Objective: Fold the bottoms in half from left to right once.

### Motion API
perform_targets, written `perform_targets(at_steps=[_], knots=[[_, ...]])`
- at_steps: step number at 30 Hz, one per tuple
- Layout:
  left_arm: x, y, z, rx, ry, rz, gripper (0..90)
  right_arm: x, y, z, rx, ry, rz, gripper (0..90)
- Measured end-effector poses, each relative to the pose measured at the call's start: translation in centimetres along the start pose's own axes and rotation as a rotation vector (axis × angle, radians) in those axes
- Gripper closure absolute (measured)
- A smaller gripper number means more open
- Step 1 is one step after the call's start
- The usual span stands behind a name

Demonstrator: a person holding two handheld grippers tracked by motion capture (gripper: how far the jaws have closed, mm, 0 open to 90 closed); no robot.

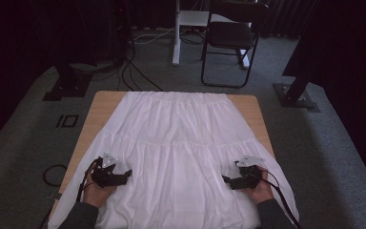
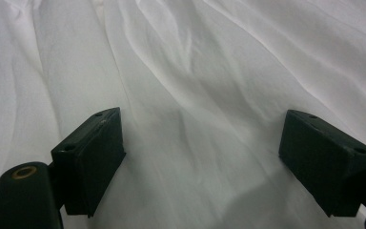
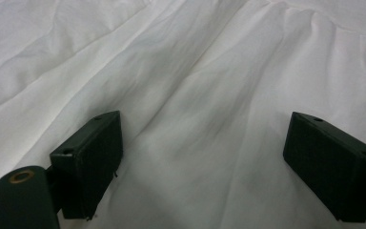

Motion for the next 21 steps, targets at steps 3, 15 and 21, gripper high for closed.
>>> perform_targets(at_steps=[3,15,21], knots=[[0.0,0.2,0.0,-0.007,0.004,0.009,21.4,0.0,0.0,0.0,-0.001,-0.003,-0.003,12.3],[3.9,6.1,0.7,-0.044,0.041,0.071,26.6,0.0,0.0,0.0,-0.001,0.000,-0.005,12.3],[7.9,7.7,-2.3,0.009,0.126,0.163,15.1,0.0,0.0,0.0,-0.001,-0.004,-0.004,12.7]])
Point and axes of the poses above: each handheld gripper's, and its own axes: y roughly backward along the jaws, z roughly out of its top, x roughly to its left, the point moved 6 cm from there along -y, roughly forward along the jaws, and after that the axes turned 5 degrees about -y, right-handed, at the moved point
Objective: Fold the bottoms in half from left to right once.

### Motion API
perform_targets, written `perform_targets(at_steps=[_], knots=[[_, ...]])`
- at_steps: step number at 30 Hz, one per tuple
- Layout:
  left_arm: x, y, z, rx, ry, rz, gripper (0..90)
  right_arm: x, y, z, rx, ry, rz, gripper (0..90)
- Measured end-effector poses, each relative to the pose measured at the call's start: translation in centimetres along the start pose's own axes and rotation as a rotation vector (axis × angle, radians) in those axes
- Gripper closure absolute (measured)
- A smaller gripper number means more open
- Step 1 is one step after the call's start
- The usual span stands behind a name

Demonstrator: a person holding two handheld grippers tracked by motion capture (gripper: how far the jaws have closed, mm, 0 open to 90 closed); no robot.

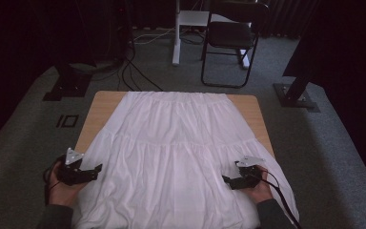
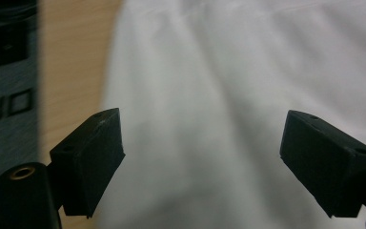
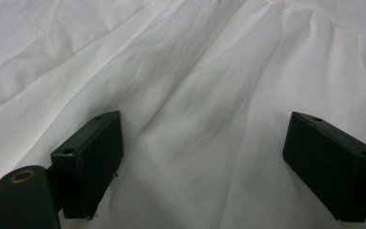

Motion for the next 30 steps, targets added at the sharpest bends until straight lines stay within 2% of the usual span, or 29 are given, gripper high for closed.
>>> perform_targets(at_steps=[3,6,10,13,15,19,20,21,22,23,25,27,28,30], knots=[[1.8,-0.4,-2.1,0.047,0.037,0.050,15.1,0.0,0.0,0.0,0.000,-0.001,0.000,12.7],[2.3,-1.1,-3.7,0.073,0.066,0.036,15.0,0.0,0.0,0.0,0.000,-0.002,0.000,12.8],[2.0,-1.6,-4.7,0.094,0.073,0.000,12.8,0.0,0.0,0.0,-0.001,-0.003,-0.001,13.1],[1.6,-1.6,-4.7,0.088,0.068,-0.015,11.3,0.0,0.0,0.0,-0.001,-0.003,-0.001,13.1],[1.0,-1.6,-4.7,0.084,0.054,-0.023,10.6,0.0,0.0,0.0,-0.001,-0.003,-0.001,13.1],[0.3,-1.4,-4.8,0.067,0.054,-0.020,13.3,0.0,0.0,0.0,-0.001,-0.003,-0.003,13.8],[0.0,-1.1,-4.8,0.065,0.052,-0.023,16.8,0.0,0.0,0.0,-0.004,-0.007,-0.006,14.9],[0.0,-1.1,-4.8,0.065,0.052,-0.023,24.9,0.0,0.0,0.0,-0.004,-0.007,-0.006,14.9],[-0.5,-0.8,-4.6,0.054,0.028,-0.050,24.9,0.0,0.1,0.0,-0.008,-0.008,-0.008,17.8],[-0.9,-0.7,-4.5,0.055,0.015,-0.064,44.6,0.0,0.4,-0.1,-0.019,-0.012,-0.008,28.1],[-1.4,-0.5,-4.4,0.056,0.002,-0.087,60.0,0.1,0.9,-0.1,-0.013,-0.016,0.004,39.2],[-1.5,-0.6,-4.2,0.058,0.006,-0.099,75.5,-0.8,2.6,0.3,-0.039,-0.007,-0.077,43.2],[-1.6,-0.6,-4.2,0.059,0.005,-0.100,82.0,-1.4,3.6,0.6,-0.060,-0.021,-0.114,43.3],[-1.5,-0.7,-4.1,0.065,-0.001,-0.081,86.4,-3.0,5.9,0.7,-0.083,-0.047,-0.208,39.4]])
Point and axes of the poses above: each handheld gripper's, and its own axes: y roughly backward along the jaws, z roughly out of its top, x roughly to its left, the point moved 6 cm from there along -y, roughly forward along the jaws, and after that the axes turned 5 degrees about -y, right-handed, at the moved point
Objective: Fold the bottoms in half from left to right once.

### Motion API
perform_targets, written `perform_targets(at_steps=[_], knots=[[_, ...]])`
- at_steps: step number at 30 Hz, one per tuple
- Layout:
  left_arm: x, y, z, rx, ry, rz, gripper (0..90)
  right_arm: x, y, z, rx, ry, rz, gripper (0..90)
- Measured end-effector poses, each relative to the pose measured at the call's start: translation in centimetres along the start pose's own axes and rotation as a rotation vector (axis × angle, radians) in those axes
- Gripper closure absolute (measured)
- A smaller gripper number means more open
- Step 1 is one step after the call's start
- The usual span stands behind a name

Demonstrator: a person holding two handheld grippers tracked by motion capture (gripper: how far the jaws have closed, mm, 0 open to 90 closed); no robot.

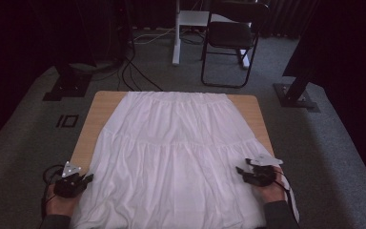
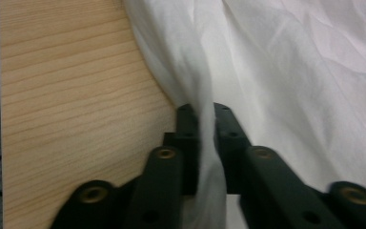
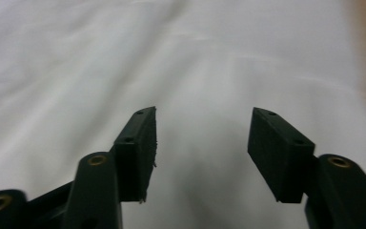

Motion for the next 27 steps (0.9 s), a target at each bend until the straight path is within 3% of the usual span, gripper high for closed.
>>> perform_targets(at_steps=[2,5,8,10,14,15,17,20,21,25,27], knots=[[0.2,0.1,0.0,0.013,-0.011,0.036,87.5,-2.4,1.6,-0.5,0.010,-0.028,-0.098,38.3],[1.2,0.5,0.1,0.027,-0.017,0.097,88.0,-5.8,3.0,-2.4,0.053,-0.111,-0.188,37.3],[2.8,1.4,0.2,0.028,-0.013,0.175,88.3,-7.2,3.5,-4.6,0.097,-0.164,-0.190,37.2],[4.0,1.9,0.3,0.027,-0.006,0.224,88.3,-7.4,3.5,-5.7,0.118,-0.163,-0.190,36.4],[5.4,2.3,0.5,0.027,-0.002,0.269,88.4,-7.7,3.2,-6.6,0.131,-0.196,-0.177,36.5],[6.1,2.4,0.5,0.043,-0.006,0.298,88.4,-7.6,3.0,-6.8,0.135,-0.207,-0.166,37.0],[7.2,2.5,0.6,0.053,-0.001,0.324,88.5,-6.9,2.5,-6.9,0.145,-0.239,-0.101,40.3],[8.0,2.5,0.6,0.068,-0.002,0.340,88.6,-6.2,2.3,-6.7,0.153,-0.229,-0.097,43.1],[9.5,2.8,0.4,0.074,0.029,0.384,88.6,-5.8,2.2,-6.5,0.155,-0.226,-0.092,43.3],[12.0,3.4,0.1,0.083,0.082,0.448,88.7,-4.2,2.0,-6.3,0.156,-0.199,-0.065,42.6],[12.0,3.4,0.1,0.083,0.082,0.448,88.7,-3.9,2.0,-6.2,0.159,-0.192,-0.060,42.6]])
Point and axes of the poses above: each handheld gripper's, and its own axes: y roughly backward along the jaws, z roughly out of its top, x roughly to its left, the point moved 6 cm from there along -y, roughly forward along the jaws, and after that the axes turned 5 degrees about -y, right-handed, at the moved point
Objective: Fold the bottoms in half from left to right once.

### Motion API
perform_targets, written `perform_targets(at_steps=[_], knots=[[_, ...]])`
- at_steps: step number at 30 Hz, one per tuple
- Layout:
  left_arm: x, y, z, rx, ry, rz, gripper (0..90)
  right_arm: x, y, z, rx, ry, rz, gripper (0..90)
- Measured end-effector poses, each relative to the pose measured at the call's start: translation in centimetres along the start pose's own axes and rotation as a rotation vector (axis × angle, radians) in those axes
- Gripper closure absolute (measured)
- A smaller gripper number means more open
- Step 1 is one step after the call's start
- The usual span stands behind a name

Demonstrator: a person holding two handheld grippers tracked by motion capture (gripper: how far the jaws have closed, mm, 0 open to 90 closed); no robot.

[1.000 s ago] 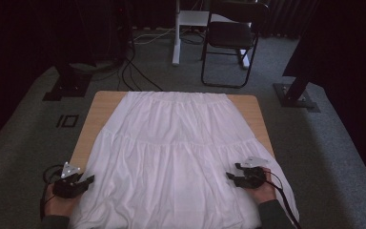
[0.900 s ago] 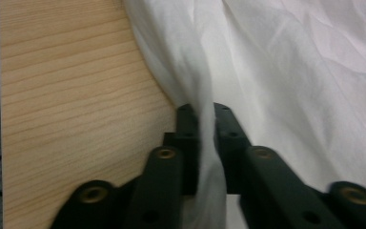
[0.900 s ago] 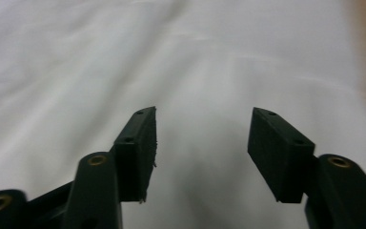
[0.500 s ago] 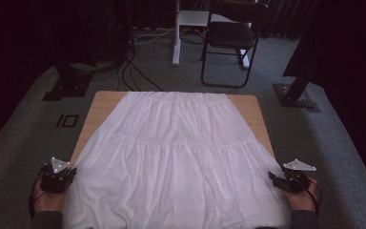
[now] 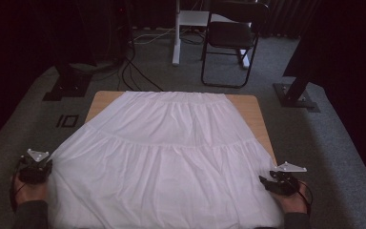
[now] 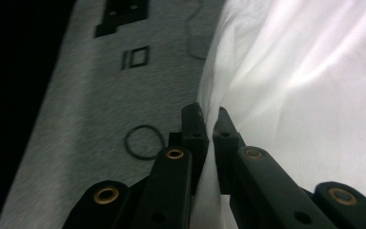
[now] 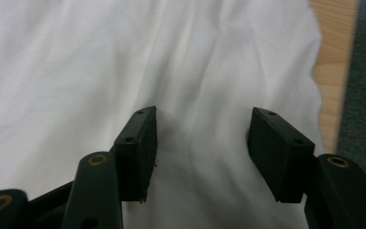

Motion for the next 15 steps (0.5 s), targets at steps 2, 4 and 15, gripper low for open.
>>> perform_targets(at_steps=[2,4,15], knots=[[2.4,0.0,0.0,0.020,0.040,0.083,88.8,1.3,0.0,0.0,0.006,0.010,0.026,42.5],[4.2,0.2,0.1,0.030,0.086,0.158,88.8,2.3,-0.1,0.0,0.009,0.027,0.047,42.4],[0.6,3.5,2.3,-0.094,0.027,0.037,88.5,4.5,-0.7,0.4,0.002,0.076,0.090,40.5]])
Point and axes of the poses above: each handheld gripper's, and its own axes: y roughly backward along the jaws, z roughly out of its top, x roughly to its left, the point moved 6 cm from there along -y, roughly forward along the jaws, and after that the axes turned 5 degrees about -y, right-handed, at the moved point
